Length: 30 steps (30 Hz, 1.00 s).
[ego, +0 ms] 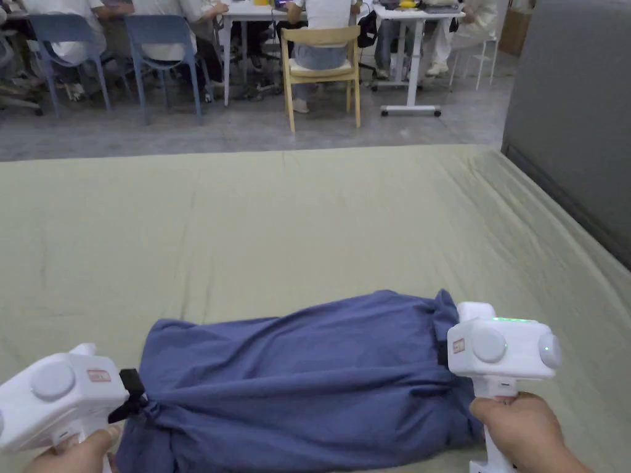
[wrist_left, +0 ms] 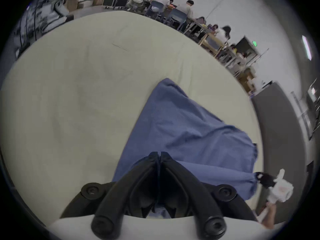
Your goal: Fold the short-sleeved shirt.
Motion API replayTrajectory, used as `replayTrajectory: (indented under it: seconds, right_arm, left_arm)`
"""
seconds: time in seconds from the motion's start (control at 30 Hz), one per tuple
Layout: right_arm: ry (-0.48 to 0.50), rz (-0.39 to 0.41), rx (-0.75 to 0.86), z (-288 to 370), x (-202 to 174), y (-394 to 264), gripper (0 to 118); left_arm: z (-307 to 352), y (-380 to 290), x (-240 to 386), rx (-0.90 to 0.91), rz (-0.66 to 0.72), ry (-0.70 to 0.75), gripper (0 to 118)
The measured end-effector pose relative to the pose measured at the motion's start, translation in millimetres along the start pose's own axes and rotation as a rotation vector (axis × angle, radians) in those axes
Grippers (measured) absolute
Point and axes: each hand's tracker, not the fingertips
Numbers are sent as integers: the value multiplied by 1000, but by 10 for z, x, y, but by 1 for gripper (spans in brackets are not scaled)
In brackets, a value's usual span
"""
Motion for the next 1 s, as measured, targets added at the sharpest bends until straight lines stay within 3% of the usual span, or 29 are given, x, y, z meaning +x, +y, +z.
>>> replayTrajectory:
  seconds: [0.2, 0.33, 0.37, 0.4, 0.43, 0.47, 0.5, 0.53, 0.6, 0.7, 0.73, 0.77, 0.87, 0.9, 0.93, 0.97, 1.0]
  right_arm:
    - [-99, 146, -104, -428, -202, -36, 5]
    - [-88, 150, -99, -467, -184, -14, 5]
    - [-68, 134, -113, -464, -144, 11, 5]
    - [-57, 125, -126, -457, -112, 54, 7]
    - [-43, 100, -156, -434, -77, 123, 20]
    - [-45, 40, -162, -339, -27, 193, 65]
    - [-23, -8, -138, -195, 9, 244, 108]
    - [15, -60, -75, -26, 80, 268, 118]
    - [80, -93, 147, 455, 187, 259, 118]
    - [92, -85, 126, 1011, 253, 114, 117]
    - [99, -71, 113, 1151, 272, -3, 110]
    - [103, -56, 108, 1269, 259, -138, 80]
    - [95, 55, 143, 1486, 205, -776, 36]
    - [71, 98, 121, 1509, 140, -986, 4]
    - [84, 107, 121, 1567, 132, -1213, 4]
    - [110, 101, 114, 1612, 129, -1378, 4]
    - [162, 101, 84, 1670, 110, -1521, 4]
  left_arm:
    - [-623, -152, 42, -73, -112, 141, 0]
    - [-648, -133, 33, -36, -115, 137, 0]
    - [-646, -127, 31, -35, -126, 140, 9]
    - [-635, -109, 28, -33, -131, 140, 36]
    - [-593, -52, 21, -29, -135, 154, 83]
    - [-539, -10, -18, -44, -115, 151, 118]
    - [-454, 12, -49, -50, -76, 113, 118]
    - [-249, 21, -85, 32, -44, 39, 118]
    - [196, -15, -124, 168, -29, -90, 118]
    - [783, -367, -108, 264, -86, -133, 118]
    - [914, -511, -124, 264, -110, -144, 118]
    - [994, -640, -151, 239, -123, -143, 118]
    - [1146, -1101, -242, 135, -161, -131, 114]
    - [1169, -1237, -264, 121, -158, -115, 82]
    - [1166, -1383, -287, 91, -160, -84, 19]
    - [1103, -1442, -379, 77, -153, -40, 0]
    - [1093, -1524, -436, 42, -151, -63, 0]
